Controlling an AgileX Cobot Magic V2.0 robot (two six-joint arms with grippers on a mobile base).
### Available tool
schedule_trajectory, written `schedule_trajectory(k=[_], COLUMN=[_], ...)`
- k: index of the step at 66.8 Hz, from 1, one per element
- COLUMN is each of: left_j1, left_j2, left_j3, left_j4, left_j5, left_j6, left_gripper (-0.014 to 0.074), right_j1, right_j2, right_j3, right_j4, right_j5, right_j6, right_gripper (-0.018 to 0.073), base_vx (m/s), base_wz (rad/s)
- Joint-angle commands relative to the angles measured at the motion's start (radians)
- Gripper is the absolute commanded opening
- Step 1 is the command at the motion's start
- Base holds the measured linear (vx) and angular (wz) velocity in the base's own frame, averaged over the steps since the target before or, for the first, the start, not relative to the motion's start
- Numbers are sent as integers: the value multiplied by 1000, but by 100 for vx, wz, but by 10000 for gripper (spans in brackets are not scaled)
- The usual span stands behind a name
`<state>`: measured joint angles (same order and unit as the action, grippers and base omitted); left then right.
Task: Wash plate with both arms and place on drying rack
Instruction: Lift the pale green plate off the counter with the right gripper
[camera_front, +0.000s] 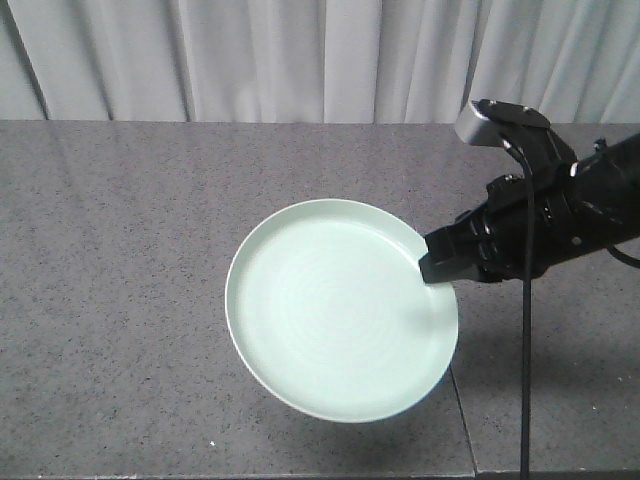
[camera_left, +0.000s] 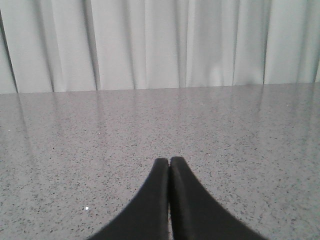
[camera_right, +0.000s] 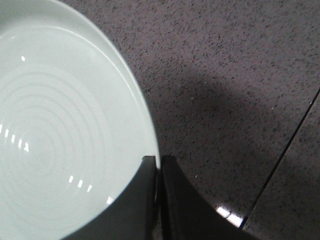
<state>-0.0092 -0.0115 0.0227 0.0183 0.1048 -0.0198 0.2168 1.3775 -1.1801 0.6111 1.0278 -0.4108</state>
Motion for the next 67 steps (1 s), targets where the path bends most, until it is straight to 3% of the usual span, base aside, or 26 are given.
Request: schedule_trajectory(k=[1, 27, 67], left_j1=[-9, -9, -9], left_j2=[-13, -13, -13], left_j3=[-27, -27, -27], left_j4=[-10, -10, -10], left_j5=[-77, -77, -77], left_j6=[-8, -8, -8], left_gripper=[-6, -6, -6], right_j1=[0, 0, 0], right_j2=[-79, -194, -197], right_j3=[25, 199, 200], right_j4=[53, 52, 56], right_j5=[-18, -17, -29], right_j6=[-17, -28, -28], right_gripper=[-4, -4, -4], base_vx=[0, 0, 0], base_wz=[0, 0, 0])
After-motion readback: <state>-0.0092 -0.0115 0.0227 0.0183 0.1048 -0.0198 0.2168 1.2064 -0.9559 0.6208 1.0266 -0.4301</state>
